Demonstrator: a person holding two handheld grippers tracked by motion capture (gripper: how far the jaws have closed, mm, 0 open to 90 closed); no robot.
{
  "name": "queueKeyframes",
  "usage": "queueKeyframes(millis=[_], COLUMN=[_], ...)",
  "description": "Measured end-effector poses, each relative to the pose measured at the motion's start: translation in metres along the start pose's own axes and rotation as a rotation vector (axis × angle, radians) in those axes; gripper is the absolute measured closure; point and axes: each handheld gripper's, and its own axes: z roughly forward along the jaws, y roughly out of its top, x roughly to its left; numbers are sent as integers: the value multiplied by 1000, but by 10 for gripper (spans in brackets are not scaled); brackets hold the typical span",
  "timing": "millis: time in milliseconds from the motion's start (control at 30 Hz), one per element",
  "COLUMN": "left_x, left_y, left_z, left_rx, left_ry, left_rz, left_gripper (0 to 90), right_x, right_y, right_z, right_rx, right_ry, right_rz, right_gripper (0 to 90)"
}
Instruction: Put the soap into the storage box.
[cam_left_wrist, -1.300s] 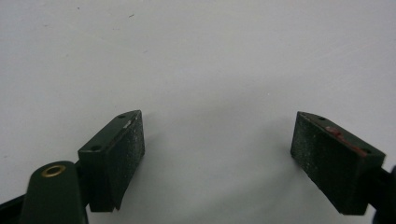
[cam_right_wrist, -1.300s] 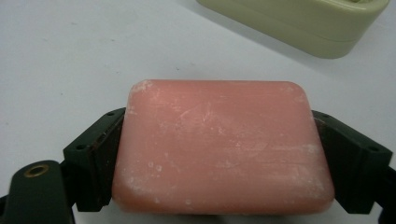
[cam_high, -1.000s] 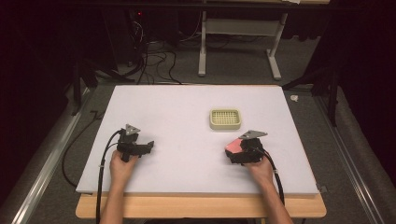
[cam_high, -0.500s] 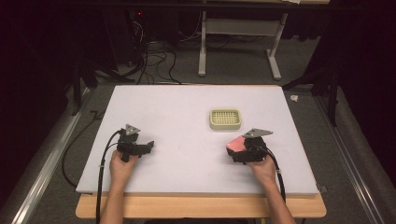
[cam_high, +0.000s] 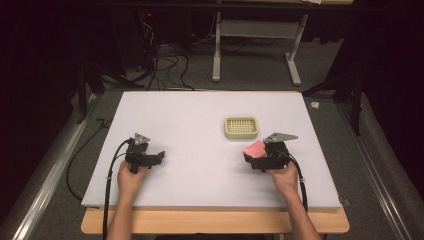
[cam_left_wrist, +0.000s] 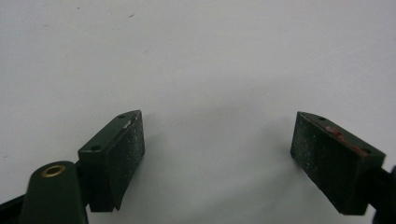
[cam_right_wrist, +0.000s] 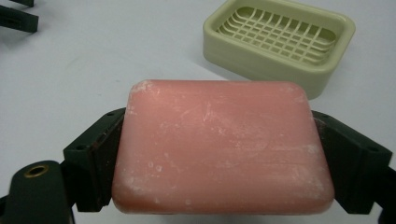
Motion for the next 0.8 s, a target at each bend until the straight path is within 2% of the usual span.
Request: queueKeyframes(millis=[267, 800], left_x=[0, 0], left_y=[0, 0], left_z=[0, 0], left_rx=[0, 2], left_ry=[0, 0], left_rz=[0, 2], left_gripper=[179, 179], right_x=[-1, -6], right_y=[10, 32], right_z=[-5, -8], right_rx=[-19, -53], right_ry=[14, 7], right_rz=[3, 0], right_gripper=[138, 138])
